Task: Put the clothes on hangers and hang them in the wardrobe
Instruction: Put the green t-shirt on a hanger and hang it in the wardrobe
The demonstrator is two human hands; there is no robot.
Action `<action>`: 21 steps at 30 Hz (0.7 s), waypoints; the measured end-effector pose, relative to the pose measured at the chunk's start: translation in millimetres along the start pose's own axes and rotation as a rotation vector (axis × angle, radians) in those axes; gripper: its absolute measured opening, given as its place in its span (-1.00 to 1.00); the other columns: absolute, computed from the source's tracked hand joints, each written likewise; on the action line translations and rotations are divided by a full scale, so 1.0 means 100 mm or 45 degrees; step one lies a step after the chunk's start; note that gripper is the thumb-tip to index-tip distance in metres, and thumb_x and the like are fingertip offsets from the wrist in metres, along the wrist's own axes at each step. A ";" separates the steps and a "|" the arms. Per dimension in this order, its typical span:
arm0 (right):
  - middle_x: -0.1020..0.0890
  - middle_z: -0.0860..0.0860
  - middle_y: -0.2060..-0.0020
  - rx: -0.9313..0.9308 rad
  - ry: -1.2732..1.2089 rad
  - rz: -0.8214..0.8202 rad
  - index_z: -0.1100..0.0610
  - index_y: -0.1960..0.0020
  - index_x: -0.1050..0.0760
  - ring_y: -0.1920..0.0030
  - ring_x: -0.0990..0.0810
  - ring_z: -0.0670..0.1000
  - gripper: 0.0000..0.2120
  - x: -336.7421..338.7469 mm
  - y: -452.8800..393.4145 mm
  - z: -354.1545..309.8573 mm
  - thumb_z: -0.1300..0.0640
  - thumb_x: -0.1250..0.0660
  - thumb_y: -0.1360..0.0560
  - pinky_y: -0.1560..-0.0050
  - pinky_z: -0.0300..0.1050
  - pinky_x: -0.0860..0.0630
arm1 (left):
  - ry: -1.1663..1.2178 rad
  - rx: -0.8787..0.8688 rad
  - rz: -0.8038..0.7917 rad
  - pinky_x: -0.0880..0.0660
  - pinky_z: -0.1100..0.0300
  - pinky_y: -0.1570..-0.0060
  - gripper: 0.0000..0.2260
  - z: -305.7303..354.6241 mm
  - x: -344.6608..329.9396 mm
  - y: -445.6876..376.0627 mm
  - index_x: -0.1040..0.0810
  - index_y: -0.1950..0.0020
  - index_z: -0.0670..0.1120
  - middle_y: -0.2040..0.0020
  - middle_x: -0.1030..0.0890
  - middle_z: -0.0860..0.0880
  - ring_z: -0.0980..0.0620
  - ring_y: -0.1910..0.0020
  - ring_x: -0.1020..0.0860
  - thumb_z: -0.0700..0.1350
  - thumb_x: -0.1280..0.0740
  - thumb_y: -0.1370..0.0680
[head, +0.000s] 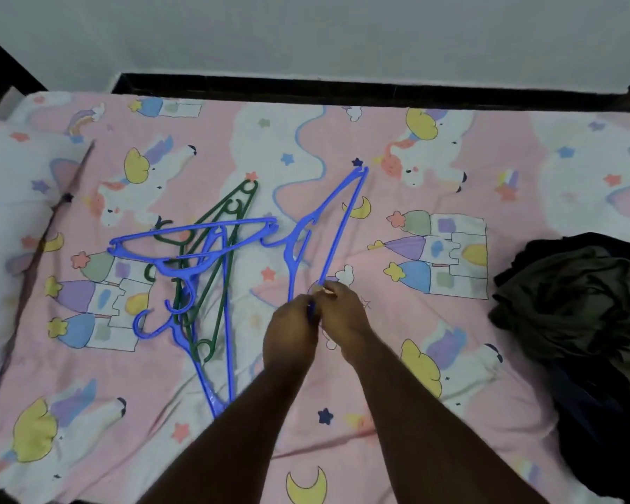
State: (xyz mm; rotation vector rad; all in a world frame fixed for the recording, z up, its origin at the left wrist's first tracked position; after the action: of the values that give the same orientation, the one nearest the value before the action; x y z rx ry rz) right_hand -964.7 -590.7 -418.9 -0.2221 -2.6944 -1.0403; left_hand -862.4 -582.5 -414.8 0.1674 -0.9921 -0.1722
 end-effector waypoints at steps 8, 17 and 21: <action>-0.68 0.11 0.05 -0.171 -0.158 0.038 0.17 -0.21 -0.49 0.21 -0.70 0.05 -0.82 0.54 -0.17 0.25 0.20 -0.33 -0.61 0.31 -0.22 -0.64 | -0.041 0.029 -0.059 -0.53 0.08 -0.11 -0.78 0.06 -0.02 0.00 -0.63 -0.21 -0.02 -0.09 -0.65 -0.02 -0.03 -0.08 -0.59 0.00 -0.29 -0.64; -0.68 0.12 0.07 -0.148 -0.177 0.130 0.18 -0.11 -0.49 0.12 -0.70 0.12 -0.91 0.51 -0.28 0.43 0.22 -0.23 -0.65 0.05 -0.01 -0.68 | -0.595 0.179 -0.325 -0.26 -0.16 -0.43 -0.47 -0.45 0.12 -0.68 -0.19 -0.60 0.04 -0.64 -0.09 -0.02 -0.20 -0.54 -0.17 -0.05 -0.23 -0.64; -0.60 0.17 0.17 -0.188 -0.395 0.214 0.24 -0.17 -0.48 0.30 -0.61 0.04 -0.83 0.61 -0.33 0.54 0.31 -0.14 -0.67 0.37 -0.25 -0.58 | -0.798 0.040 -0.466 -0.08 -0.25 -0.50 -0.44 -0.60 0.05 -1.00 -0.03 -0.63 0.17 -0.66 0.17 0.04 -0.22 -0.61 0.04 0.00 -0.16 -0.67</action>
State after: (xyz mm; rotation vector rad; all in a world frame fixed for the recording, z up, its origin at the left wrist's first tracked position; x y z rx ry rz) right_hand -1039.9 -574.9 -461.4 -0.6770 -2.8013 -1.2422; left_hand -816.1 -677.3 -464.3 0.3354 -1.5833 -0.5681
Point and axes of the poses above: each hand's wrist, its own y-axis away from the middle knuckle, its own x-axis out of the back of the hand, z = x × y, the point moved 3 cm from there along -y, towards the middle knuckle
